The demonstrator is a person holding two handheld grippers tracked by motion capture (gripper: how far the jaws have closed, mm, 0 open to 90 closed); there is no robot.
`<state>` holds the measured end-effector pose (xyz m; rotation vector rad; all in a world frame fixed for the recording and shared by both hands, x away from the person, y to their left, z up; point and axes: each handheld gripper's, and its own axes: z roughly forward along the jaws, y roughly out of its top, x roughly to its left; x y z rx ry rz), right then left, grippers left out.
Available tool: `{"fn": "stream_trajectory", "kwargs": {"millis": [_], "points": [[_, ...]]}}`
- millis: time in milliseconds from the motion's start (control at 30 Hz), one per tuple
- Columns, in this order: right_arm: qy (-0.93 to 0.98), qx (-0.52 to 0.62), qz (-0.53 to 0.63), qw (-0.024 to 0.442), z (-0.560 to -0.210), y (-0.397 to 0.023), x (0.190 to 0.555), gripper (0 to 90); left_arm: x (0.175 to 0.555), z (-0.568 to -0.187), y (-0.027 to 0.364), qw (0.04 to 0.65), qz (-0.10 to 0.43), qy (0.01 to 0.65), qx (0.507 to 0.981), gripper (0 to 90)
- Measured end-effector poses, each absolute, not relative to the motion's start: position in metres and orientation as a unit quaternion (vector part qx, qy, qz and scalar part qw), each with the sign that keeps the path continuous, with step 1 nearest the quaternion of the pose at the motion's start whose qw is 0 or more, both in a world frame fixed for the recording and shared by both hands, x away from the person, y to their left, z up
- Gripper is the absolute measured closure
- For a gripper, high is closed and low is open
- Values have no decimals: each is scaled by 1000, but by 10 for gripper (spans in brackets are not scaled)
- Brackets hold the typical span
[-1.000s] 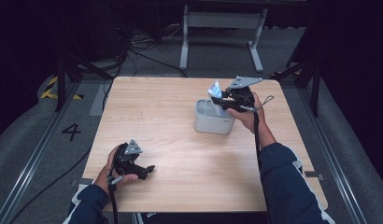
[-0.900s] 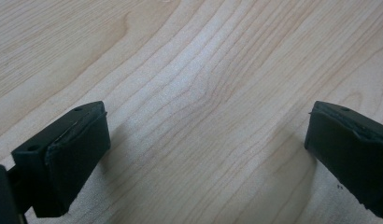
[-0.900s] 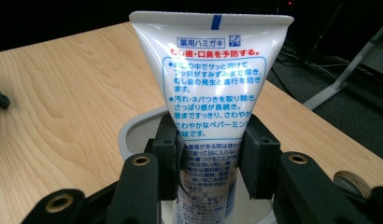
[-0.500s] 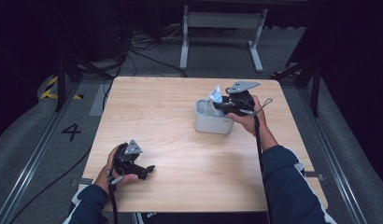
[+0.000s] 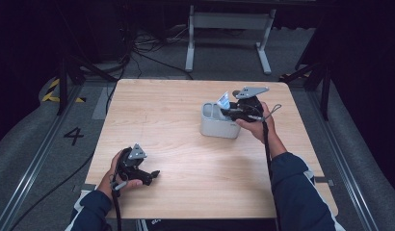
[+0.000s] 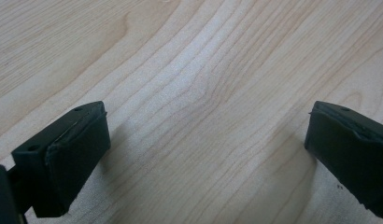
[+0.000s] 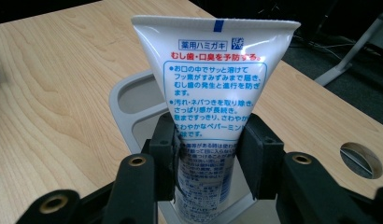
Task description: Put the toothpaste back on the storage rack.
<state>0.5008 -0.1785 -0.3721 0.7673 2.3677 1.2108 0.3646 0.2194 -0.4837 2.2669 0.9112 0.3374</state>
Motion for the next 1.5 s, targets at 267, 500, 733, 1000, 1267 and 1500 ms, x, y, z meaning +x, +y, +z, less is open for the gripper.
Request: {"fn": "stream_trajectory", "kwargs": {"millis": [267, 500, 733, 1000, 1267, 1500], "points": [[847, 277, 415, 186, -376, -179, 501, 594, 365, -484, 219, 331, 129, 349, 867, 5], [828, 292, 446, 177, -379, -187, 501, 646, 365, -484, 219, 331, 129, 349, 867, 5], [831, 291, 437, 184, -376, -189, 500, 613, 365, -484, 219, 331, 129, 349, 867, 5], [831, 287, 437, 188, -373, -188, 498, 590, 365, -484, 219, 331, 129, 349, 867, 5], [831, 287, 436, 192, -370, -189, 494, 556, 365, -484, 219, 331, 129, 348, 867, 5], [831, 289, 432, 199, -365, -193, 487, 502, 365, -484, 219, 331, 129, 348, 867, 6]]}}
